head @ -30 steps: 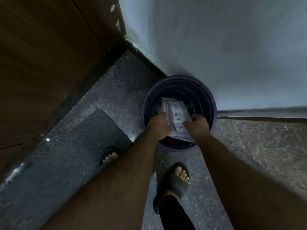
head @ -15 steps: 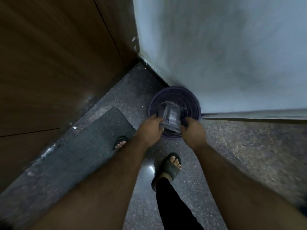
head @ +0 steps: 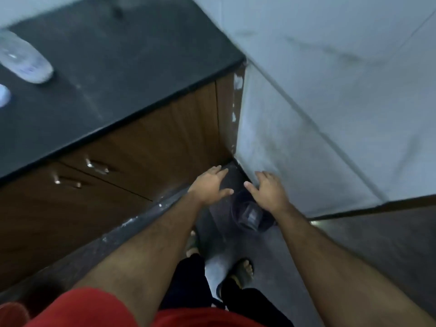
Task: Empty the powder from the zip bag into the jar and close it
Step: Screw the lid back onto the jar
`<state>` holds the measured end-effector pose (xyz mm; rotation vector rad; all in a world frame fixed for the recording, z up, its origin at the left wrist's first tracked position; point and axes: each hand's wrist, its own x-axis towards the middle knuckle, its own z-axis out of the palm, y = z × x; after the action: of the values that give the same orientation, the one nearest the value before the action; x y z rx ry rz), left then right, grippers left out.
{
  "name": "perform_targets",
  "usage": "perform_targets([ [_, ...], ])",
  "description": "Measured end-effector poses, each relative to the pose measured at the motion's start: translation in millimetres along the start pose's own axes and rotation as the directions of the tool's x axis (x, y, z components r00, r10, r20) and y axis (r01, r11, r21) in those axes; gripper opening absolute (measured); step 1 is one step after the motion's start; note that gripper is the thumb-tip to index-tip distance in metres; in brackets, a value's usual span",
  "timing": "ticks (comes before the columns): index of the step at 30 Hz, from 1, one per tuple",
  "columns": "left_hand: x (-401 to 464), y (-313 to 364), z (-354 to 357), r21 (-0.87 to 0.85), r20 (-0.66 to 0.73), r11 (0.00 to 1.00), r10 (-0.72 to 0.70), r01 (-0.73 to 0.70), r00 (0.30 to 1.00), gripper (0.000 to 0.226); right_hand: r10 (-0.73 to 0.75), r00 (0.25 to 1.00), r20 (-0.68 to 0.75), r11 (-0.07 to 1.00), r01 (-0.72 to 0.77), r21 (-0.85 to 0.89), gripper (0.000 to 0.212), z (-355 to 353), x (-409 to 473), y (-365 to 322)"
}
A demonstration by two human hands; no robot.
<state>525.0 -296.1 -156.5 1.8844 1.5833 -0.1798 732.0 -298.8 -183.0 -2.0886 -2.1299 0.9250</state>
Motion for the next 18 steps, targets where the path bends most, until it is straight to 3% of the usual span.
perform_targets([
  [9,-69.2,-43.4,-101.5,-0.009,-0.371,0.996,-0.081,0.084,0.925,0.082,-0.297,0.95,-0.096,0.95,0.284,-0.126,0.069,-71.0,9.1,-117.3],
  [18,-123.1,-153.6,-201.1,-0.072,-0.546,0.978,-0.203,0.195,0.813,0.08,-0.466,0.872,-0.151,0.884,0.449,-0.134,0.068,-91.5,56.1,-269.0],
])
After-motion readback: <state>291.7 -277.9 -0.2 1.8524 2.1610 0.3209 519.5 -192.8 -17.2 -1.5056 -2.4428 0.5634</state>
